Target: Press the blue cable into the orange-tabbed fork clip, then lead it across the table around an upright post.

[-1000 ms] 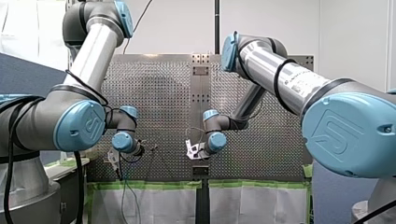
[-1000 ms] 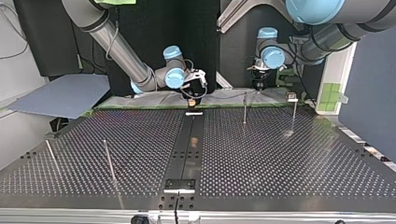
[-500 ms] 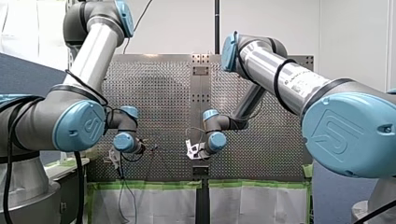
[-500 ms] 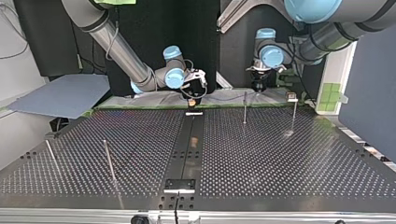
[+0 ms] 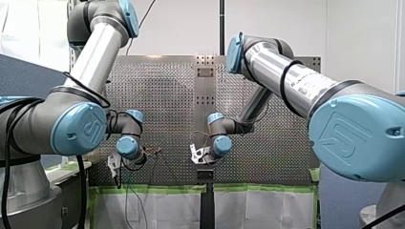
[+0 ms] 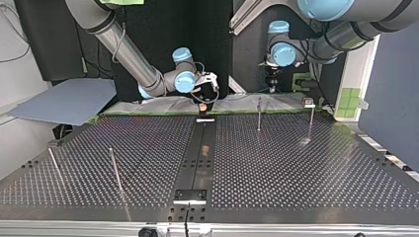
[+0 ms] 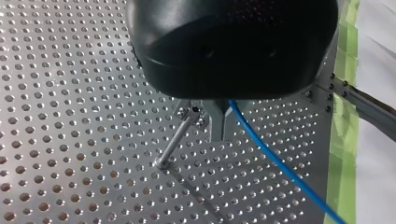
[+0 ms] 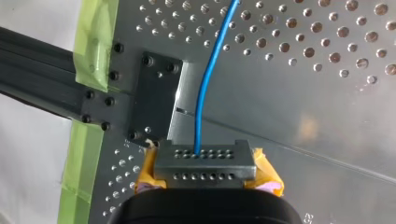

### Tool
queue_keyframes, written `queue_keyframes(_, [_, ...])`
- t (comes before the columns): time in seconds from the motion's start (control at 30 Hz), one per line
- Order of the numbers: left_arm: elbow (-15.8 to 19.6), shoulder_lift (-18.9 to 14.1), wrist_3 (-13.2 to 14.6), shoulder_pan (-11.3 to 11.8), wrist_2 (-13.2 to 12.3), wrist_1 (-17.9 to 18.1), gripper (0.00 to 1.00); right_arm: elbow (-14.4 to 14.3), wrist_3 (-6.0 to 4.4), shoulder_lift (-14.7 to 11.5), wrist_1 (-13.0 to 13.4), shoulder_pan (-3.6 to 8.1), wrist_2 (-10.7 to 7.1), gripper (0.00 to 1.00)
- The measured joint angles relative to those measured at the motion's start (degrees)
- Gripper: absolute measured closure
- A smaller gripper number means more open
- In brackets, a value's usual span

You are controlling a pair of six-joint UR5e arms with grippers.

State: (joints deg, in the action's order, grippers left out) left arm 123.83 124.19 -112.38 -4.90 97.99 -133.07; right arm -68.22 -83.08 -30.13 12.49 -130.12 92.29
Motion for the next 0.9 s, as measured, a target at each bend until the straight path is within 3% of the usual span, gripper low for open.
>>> queue_keyframes(0.37, [0.2, 0.6, -1.6, 1.0, -2.4, 4.4, 1.0, 0.2, 0.01, 0.0, 0.0, 0.0, 0.0, 1.0])
queue_keyframes(0.73, [-0.9, 5.6, -4.8, 1.9, -7.2, 7.1, 1.0, -0.2, 0.75, -0.1, -0.1, 0.4, 0.0, 1.0])
queue_keyframes(0.9, [-2.5, 5.8, -6.0, 2.4, -8.8, 8.4, 1.0, -0.1, 0.86, 0.0, -0.1, 0.73, -0.06, 1.0])
